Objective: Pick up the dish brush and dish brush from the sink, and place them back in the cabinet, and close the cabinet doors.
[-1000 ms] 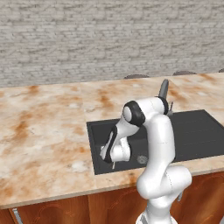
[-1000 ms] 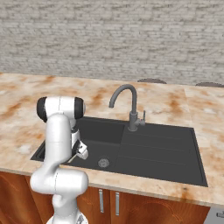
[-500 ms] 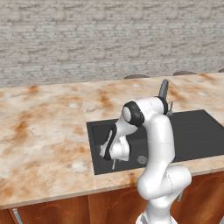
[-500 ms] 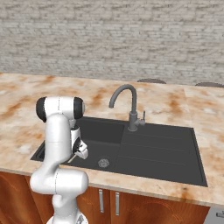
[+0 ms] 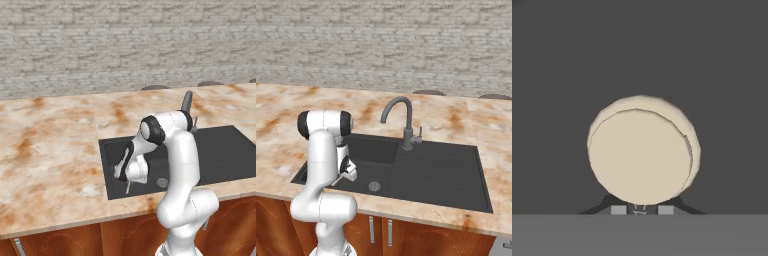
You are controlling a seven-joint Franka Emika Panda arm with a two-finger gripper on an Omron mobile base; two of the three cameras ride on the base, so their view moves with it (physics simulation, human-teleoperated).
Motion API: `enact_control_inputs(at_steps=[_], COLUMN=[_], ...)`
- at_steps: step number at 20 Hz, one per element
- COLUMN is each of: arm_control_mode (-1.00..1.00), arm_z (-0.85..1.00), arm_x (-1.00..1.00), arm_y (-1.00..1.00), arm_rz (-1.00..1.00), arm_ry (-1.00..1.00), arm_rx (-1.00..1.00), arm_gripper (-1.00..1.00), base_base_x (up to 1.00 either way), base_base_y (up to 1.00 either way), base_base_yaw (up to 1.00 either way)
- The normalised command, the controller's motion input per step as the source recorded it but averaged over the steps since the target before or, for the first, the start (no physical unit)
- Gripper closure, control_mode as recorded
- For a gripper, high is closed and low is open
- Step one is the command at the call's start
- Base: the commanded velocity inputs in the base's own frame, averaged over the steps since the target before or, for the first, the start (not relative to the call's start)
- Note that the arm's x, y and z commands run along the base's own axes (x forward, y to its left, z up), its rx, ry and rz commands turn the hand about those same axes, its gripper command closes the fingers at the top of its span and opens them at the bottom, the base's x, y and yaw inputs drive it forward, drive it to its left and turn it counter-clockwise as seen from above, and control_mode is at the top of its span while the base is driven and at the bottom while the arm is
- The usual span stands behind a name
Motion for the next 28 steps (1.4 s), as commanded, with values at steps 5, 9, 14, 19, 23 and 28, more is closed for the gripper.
enact_control_inputs(at_steps=[5, 9, 14, 19, 23, 28], arm_control_mode=[-1.00, -1.00, -1.00, -1.00, -1.00, -1.00], arm_z=[0.06, 0.46, 0.66, 0.57, 0.54, 0.66], arm_x=[0.00, 0.00, -0.01, -0.03, -0.08, -0.40], arm_y=[0.00, 0.00, -0.01, -0.17, -0.37, -0.26], arm_rz=[0.00, 0.00, 0.00, 0.00, 0.00, 0.00], arm_ry=[-0.02, -0.01, -0.02, 0.00, 0.00, 0.00], arm_rx=[0.00, 0.00, 0.00, 0.00, 0.00, -0.01], arm_gripper=[1.00, 1.00, 1.00, 1.00, 1.00, 1.00], base_base_x=[0.00, 0.00, 0.00, 0.00, 0.00, 0.00], base_base_y=[0.00, 0.00, 0.00, 0.00, 0.00, 0.00], base_base_yaw=[0.00, 0.00, 0.00, 0.00, 0.00, 0.00])
